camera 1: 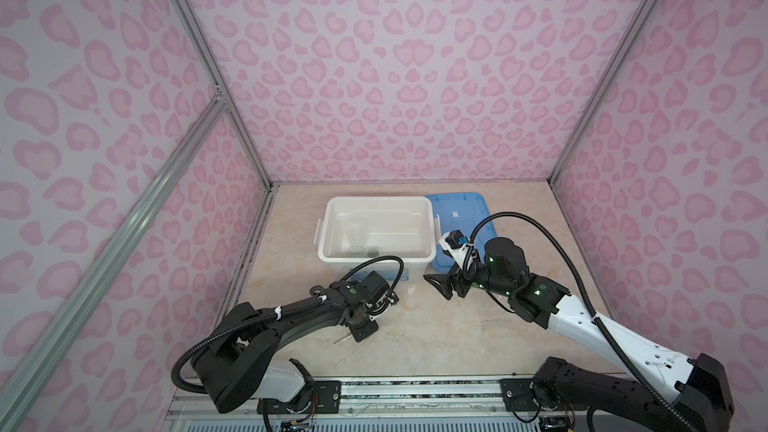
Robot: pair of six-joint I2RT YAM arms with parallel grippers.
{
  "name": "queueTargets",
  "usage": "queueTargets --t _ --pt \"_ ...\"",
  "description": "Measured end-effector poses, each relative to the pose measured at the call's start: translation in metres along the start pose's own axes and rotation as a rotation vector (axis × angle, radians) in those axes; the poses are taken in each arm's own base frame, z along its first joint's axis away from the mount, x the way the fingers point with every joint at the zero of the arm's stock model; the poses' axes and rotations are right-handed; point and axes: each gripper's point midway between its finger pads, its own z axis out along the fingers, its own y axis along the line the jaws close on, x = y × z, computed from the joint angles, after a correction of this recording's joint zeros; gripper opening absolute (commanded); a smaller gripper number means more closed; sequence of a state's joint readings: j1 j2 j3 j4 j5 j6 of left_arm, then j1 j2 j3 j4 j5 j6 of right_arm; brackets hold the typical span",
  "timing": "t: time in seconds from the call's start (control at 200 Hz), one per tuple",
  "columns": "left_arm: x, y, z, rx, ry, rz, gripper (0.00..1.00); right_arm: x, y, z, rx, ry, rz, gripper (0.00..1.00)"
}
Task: Organize the chemistry lab equipment
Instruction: 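Close the left gripper on the metal tweezers and lift them, then carry the tweezers over the bin with left gripper while right gripper approaches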
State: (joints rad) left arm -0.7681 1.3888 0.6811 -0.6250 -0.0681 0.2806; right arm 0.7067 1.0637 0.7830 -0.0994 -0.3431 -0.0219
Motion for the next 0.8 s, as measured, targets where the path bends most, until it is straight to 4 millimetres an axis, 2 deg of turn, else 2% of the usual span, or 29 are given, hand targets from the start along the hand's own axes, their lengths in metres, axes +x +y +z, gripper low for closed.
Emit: queueTargets --t 0.185,0.405,0.485,0.59,0.71,0.8 --pt "-0.009 0.005 -0.017 -0.029 -0.079 -0.012 0.04 -0.006 0.000 -0.001 0.000 -0.014 0.000 0.94" --pt "-0.026 0.012 -0.064 -0.079 -0.285 -0.033 0.04 -0.017 -0.001 -0.006 0.015 -0.041 0.002 0.93" --pt "-0.035 0.016 -0.088 -0.100 -0.367 -0.047 0.04 -0.025 -0.003 -0.010 0.020 -0.062 0.010 0.92" --pt "-0.053 0.025 -0.130 -0.128 -0.488 -0.082 0.04 -0.039 -0.005 -0.014 0.028 -0.092 0.014 0.91" --pt "-0.075 0.047 -0.183 -0.197 -0.614 -0.217 0.04 -0.056 -0.012 -0.020 0.060 -0.127 0.022 0.89" --pt "-0.088 0.060 -0.215 -0.217 -0.690 -0.318 0.04 -0.067 -0.018 -0.022 0.081 -0.144 0.038 0.89"
